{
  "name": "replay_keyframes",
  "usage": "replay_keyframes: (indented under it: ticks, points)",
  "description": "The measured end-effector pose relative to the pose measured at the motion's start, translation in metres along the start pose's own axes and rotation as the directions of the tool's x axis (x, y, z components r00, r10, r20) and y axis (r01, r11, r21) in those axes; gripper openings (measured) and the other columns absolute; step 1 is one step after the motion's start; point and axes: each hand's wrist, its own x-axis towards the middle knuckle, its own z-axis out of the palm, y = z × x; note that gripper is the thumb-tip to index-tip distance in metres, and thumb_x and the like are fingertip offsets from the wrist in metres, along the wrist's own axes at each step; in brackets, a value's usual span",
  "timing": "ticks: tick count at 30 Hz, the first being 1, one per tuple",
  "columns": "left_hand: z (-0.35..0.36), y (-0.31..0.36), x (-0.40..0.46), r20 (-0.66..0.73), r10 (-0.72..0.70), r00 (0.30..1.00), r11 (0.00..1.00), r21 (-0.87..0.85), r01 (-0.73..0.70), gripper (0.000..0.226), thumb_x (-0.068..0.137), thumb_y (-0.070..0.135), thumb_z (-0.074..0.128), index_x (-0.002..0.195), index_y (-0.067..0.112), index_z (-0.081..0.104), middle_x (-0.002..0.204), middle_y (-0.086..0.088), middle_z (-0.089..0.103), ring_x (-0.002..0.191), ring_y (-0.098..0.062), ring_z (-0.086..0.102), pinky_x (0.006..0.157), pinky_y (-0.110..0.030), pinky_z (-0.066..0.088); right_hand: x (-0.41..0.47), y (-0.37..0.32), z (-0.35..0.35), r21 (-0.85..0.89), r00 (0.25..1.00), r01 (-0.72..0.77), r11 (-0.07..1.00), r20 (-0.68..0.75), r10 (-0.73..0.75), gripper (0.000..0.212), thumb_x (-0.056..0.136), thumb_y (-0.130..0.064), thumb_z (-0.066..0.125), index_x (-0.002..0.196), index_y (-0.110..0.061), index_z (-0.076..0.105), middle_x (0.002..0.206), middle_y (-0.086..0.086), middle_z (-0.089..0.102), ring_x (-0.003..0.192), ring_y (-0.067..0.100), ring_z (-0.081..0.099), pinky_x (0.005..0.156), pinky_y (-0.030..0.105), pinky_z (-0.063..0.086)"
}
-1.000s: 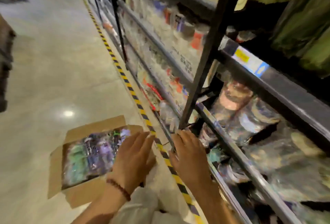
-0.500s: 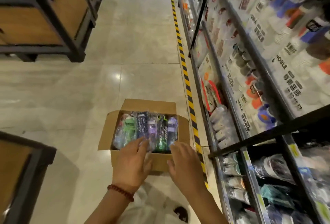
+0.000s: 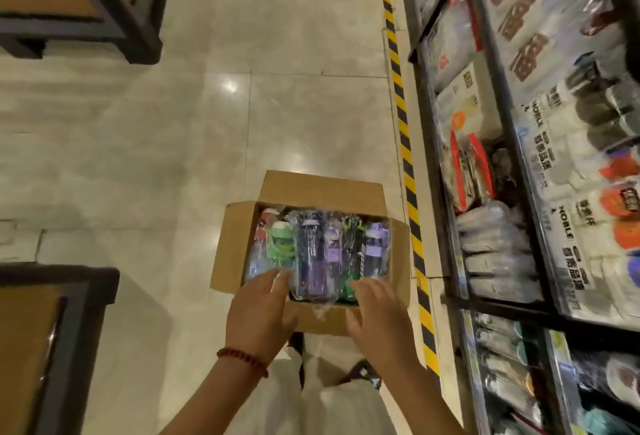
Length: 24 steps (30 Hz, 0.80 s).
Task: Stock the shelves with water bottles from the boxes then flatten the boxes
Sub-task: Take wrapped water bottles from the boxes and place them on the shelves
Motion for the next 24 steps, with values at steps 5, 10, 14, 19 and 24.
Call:
replay_keyframes:
  ticks: [5, 10, 14, 19, 24]
  points:
    - [0.061, -0.037, 0.065, 0.135, -0.139, 0.981, 0.99, -0.02, 0.143, 0.06, 0.076, 0.036, 0.072, 0.13, 0.017, 0.052, 0.118, 0.0, 0.062, 0.104, -0.019, 0.059, 0.085, -0.029, 0.048, 0.063, 0.02, 0.067, -0.027, 0.963, -0.04, 0.999, 0.265, 0.045, 0.035, 0.088, -0.027, 0.059, 0.121, -0.017, 0.053, 0.119, -0.001, 0.056, 0.112, 0.023, 0.051, 0.089, 0.032, 0.043]
    - [0.148, -0.079, 0.116, 0.235, -0.302, 0.924, 0.946, -0.046, 0.321, 0.066, 0.084, 0.044, 0.063, 0.138, 0.019, 0.037, 0.133, -0.002, 0.05, 0.117, -0.021, 0.051, 0.092, -0.033, 0.046, 0.121, 0.046, 0.152, 0.002, 0.901, -0.099, 0.995, 0.426, 0.088, 0.045, 0.093, -0.026, 0.054, 0.136, -0.018, 0.041, 0.135, 0.002, 0.048, 0.124, 0.022, 0.043, 0.098, 0.033, 0.042]
    - [0.209, -0.104, 0.135, 0.377, -0.43, 0.82, 0.865, -0.087, 0.494, 0.076, 0.08, 0.046, 0.067, 0.141, 0.017, 0.032, 0.134, -0.007, 0.049, 0.117, -0.027, 0.051, 0.092, -0.037, 0.047, 0.151, 0.065, 0.211, 0.057, 0.843, -0.233, 0.971, 0.509, 0.173, 0.048, 0.086, -0.026, 0.065, 0.128, -0.012, 0.046, 0.119, 0.008, 0.054, 0.111, 0.027, 0.052, 0.088, 0.04, 0.049]
    - [0.259, -0.127, 0.146, 0.433, -0.566, 0.701, 0.698, -0.201, 0.687, 0.1, 0.074, 0.045, 0.075, 0.148, 0.01, 0.019, 0.145, -0.013, 0.038, 0.13, -0.03, 0.041, 0.103, -0.039, 0.039, 0.18, 0.072, 0.266, 0.187, 0.766, -0.445, 0.876, 0.585, 0.265, 0.074, 0.075, -0.038, 0.077, 0.131, -0.004, 0.042, 0.122, 0.013, 0.055, 0.111, 0.03, 0.056, 0.088, 0.038, 0.049]
    - [0.29, -0.136, 0.163, 0.432, -0.605, 0.669, 0.624, -0.265, 0.735, 0.103, 0.063, 0.056, 0.079, 0.142, 0.008, 0.033, 0.138, -0.013, 0.048, 0.124, -0.03, 0.048, 0.1, -0.041, 0.044, 0.197, 0.063, 0.304, 0.265, 0.775, -0.546, 0.795, 0.519, 0.36, 0.091, 0.059, -0.055, 0.083, 0.121, -0.002, 0.041, 0.117, 0.013, 0.055, 0.103, 0.029, 0.057, 0.08, 0.036, 0.05]
